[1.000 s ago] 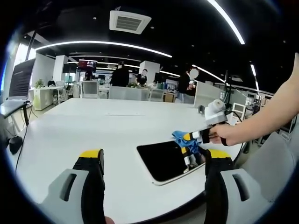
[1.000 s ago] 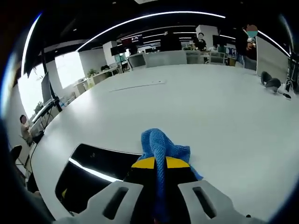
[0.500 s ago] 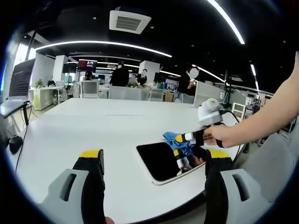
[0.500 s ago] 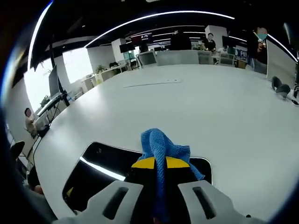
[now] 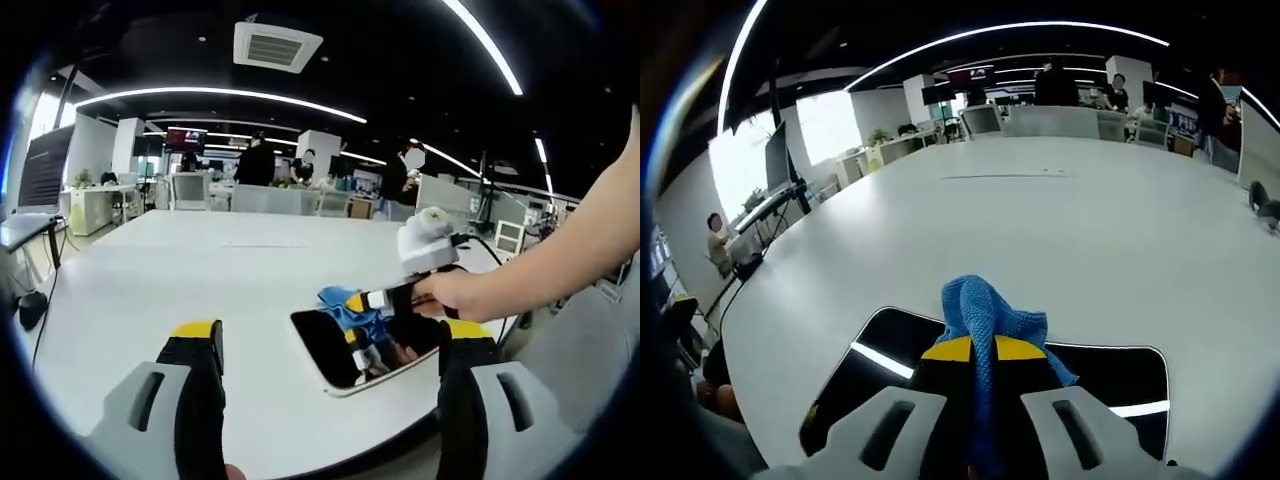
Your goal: Wipe the mirror surface with the cleaning cloth until all visible marks leave the cleaned area.
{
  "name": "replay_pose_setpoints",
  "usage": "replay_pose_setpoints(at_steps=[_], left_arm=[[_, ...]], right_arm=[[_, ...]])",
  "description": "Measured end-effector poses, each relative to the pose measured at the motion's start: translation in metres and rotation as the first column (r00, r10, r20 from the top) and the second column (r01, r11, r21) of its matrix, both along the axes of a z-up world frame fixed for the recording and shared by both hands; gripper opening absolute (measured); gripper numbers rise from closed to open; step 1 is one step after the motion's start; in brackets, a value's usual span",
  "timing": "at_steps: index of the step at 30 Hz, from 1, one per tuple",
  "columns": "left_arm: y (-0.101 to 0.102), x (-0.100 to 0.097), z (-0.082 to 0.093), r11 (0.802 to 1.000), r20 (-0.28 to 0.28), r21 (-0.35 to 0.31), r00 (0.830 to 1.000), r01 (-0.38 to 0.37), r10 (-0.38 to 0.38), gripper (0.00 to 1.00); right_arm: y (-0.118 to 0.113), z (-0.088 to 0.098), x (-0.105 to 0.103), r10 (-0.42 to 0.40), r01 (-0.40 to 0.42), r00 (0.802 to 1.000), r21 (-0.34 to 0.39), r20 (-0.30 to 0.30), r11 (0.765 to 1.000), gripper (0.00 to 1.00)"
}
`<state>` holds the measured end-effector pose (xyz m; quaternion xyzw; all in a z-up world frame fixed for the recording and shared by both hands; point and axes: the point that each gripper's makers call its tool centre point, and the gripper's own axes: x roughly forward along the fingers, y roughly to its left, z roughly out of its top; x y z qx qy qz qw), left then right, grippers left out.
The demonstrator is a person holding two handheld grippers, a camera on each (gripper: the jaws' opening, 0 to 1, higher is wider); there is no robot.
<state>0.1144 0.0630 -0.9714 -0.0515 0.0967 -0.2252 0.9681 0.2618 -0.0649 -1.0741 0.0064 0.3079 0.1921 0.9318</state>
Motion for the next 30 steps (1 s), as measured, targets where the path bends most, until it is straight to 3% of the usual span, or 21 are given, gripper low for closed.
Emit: replay_pose_setpoints(at_steps=[11,24,30], left_arm=[[0.0,0.0,0.001,1.0,0.004,-0.001,1.0,-0.004,0.004,0.86],[0.0,0.001,0.001,1.0,0.004,-0.001,1.0,0.0,0.0,0.86],[-0.001,0.0,0.0,1.0,0.0,0.0,1.0,0.004,-0.004,0.86]], right_arm=[[0.03,-0.01,0.02,0.042,-0.042,0.999,0.01,-0.012,0.999,0.0],[0.07,-0.009,0.013,0.072,-0.07,0.997,0.061,-0.027,0.996,0.0],[0.074,-0.009,0.012,0.067,-0.066,0.998,0.049,-0.006,0.997,0.0]])
